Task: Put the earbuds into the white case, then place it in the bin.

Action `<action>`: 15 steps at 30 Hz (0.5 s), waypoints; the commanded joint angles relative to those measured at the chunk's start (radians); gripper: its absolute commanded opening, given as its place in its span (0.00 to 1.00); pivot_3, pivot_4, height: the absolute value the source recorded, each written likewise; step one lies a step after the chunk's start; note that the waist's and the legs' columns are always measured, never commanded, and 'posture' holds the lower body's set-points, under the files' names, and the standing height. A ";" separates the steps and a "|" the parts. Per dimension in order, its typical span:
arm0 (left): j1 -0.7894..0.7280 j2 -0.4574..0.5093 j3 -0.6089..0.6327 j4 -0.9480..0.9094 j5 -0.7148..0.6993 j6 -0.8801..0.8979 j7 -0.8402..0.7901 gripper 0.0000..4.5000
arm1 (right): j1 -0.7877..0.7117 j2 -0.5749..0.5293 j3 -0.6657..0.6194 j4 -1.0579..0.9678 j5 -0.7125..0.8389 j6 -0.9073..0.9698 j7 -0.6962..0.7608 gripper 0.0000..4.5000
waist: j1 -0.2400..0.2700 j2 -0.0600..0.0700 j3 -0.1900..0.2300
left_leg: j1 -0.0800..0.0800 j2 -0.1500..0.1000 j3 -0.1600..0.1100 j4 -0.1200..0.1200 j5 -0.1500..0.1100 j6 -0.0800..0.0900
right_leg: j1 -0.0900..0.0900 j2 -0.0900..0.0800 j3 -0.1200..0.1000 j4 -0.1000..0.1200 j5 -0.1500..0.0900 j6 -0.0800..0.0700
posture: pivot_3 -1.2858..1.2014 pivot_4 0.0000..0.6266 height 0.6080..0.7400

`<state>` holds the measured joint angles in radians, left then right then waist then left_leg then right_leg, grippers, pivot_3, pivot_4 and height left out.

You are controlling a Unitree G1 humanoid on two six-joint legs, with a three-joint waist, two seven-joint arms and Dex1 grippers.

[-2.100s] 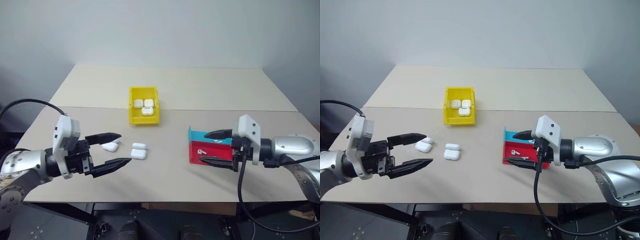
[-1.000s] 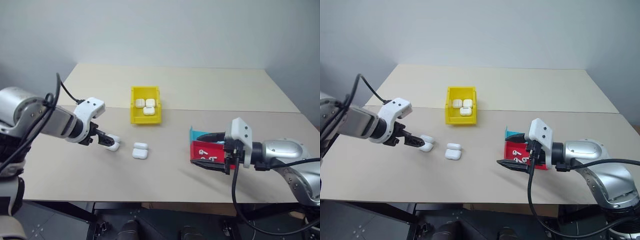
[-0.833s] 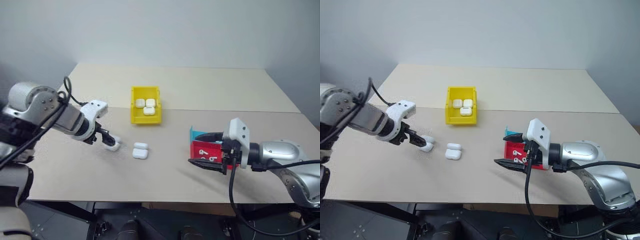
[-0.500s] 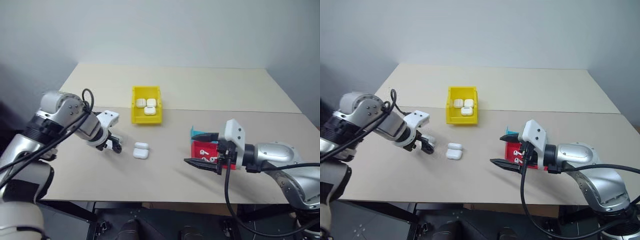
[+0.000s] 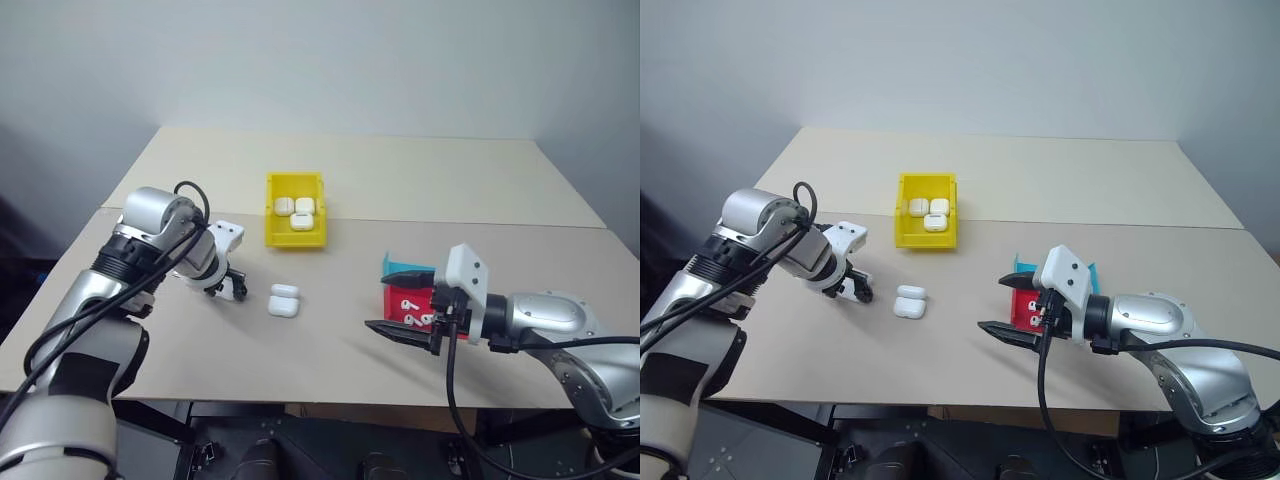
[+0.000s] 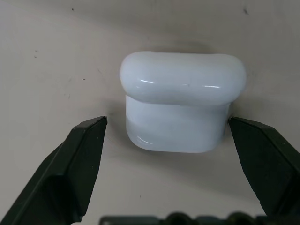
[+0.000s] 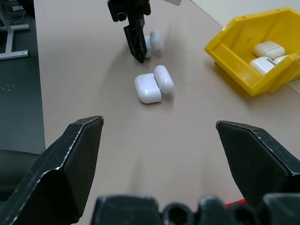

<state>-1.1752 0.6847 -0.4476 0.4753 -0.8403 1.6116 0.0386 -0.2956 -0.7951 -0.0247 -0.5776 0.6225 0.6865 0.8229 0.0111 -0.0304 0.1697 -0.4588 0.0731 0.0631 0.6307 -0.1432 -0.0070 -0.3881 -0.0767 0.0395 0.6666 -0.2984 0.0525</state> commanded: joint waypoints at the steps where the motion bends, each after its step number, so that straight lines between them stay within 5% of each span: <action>1: 0.005 -0.026 0.043 0.018 0.105 0.003 -0.021 1.00 | 0.003 -0.006 -0.041 -0.043 0.027 0.008 -0.010 0.99 | 0.001 0.000 0.000 | 0.000 0.000 0.000 0.000 0.000 0.000 | 0.000 0.000 0.000 0.000 0.000 0.000 | 0.52 0.24 1.00; 4: 0.002 -0.044 0.064 0.051 0.162 0.003 -0.056 1.00 | 0.007 -0.010 -0.042 -0.046 0.032 0.009 -0.009 0.99 | 0.001 0.000 0.000 | 0.000 -0.001 -0.001 0.000 0.000 0.000 | 0.001 -0.001 0.000 0.000 0.000 0.000 | 0.52 0.24 1.00; 11: 0.050 -0.022 0.089 -0.032 0.193 0.003 -0.132 0.62 | 0.003 -0.016 -0.042 -0.043 0.037 0.012 -0.009 1.00 | -0.001 0.000 -0.001 | 0.000 -0.001 -0.001 0.001 0.000 0.000 | 0.001 0.000 -0.001 0.001 0.000 0.000 | 0.52 0.24 1.00; 15: 0.102 0.049 0.113 -0.157 0.155 0.003 -0.155 0.62 | 0.007 -0.023 -0.045 -0.042 0.037 0.013 -0.008 1.00 | -0.008 0.000 -0.001 | 0.000 -0.001 -0.001 0.000 0.000 0.000 | 0.000 0.000 0.000 0.000 0.000 0.000 | 0.52 0.24 1.00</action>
<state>-1.0864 0.6903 -0.3475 0.3666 -0.6787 1.6111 -0.1135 -0.2900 -0.8049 -0.0292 -0.5900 0.6448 0.6922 0.8205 0.0028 -0.0301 0.1689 -0.4588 0.0724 0.0622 0.6297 -0.1431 -0.0071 -0.3883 -0.0772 0.0398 0.6669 -0.2983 0.0529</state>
